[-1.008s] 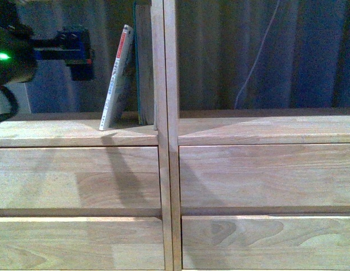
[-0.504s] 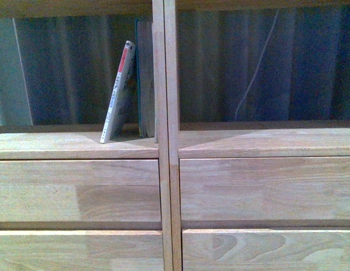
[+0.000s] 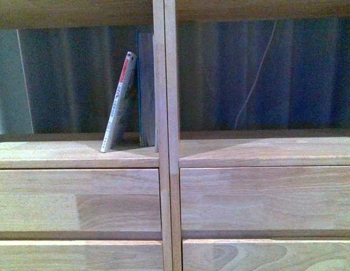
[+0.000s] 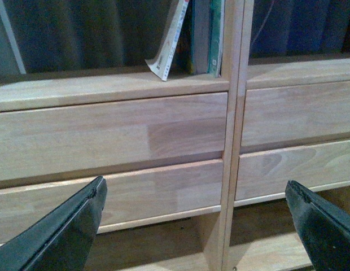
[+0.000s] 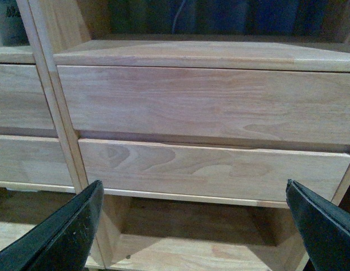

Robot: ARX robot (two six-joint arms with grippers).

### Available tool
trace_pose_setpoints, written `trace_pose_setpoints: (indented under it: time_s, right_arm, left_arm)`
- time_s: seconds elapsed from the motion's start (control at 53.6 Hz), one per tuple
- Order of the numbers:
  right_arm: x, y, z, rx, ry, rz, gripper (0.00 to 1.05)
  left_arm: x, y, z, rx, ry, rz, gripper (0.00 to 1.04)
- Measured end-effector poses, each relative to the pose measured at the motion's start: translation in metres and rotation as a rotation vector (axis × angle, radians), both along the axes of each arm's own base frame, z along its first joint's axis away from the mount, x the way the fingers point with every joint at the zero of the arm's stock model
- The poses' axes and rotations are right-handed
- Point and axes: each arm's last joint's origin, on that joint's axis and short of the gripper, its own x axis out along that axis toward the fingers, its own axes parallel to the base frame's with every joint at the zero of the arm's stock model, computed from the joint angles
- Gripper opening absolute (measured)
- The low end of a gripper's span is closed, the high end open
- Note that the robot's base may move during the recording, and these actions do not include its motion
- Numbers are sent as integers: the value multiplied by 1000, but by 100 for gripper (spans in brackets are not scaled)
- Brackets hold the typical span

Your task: Organize books on shelf

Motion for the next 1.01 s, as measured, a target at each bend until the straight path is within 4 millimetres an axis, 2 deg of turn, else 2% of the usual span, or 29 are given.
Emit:
trace_pose_setpoints:
  time_s: [0.056, 0.168, 0.243, 0.355, 0.392, 0.485, 0.69, 0.952, 1.008]
  right_arm:
    - [0, 0, 0, 0, 0, 0, 98]
    - [0, 0, 0, 0, 0, 0, 98]
    - [0, 0, 0, 0, 0, -1, 98]
    - [0, 0, 0, 0, 0, 0, 98]
    - [0, 0, 0, 0, 0, 0, 98]
    - [0, 0, 0, 0, 0, 0, 98]
    - [0, 0, 0, 0, 0, 0, 98]
    - [0, 0, 0, 0, 0, 0, 98]
    - [0, 0, 0, 0, 0, 0, 98]
  left_arm:
    - [-1, -2, -7, 9, 6, -12, 97]
    - [-4, -4, -7, 26, -21, -22, 97]
    - [-1, -6, -16, -32, 91, 173, 83]
    - [-1, -6, -17, -50, 105, 303, 65]
    - [-1, -6, -17, -53, 105, 313, 60]
    - [-1, -6, -17, -53, 106, 310, 35]
    - [-1, -6, -17, -56, 106, 309, 2]
    - [-1, -6, -17, -60, 107, 309, 3]
    - [-1, -6, -17, -60, 107, 309, 11]
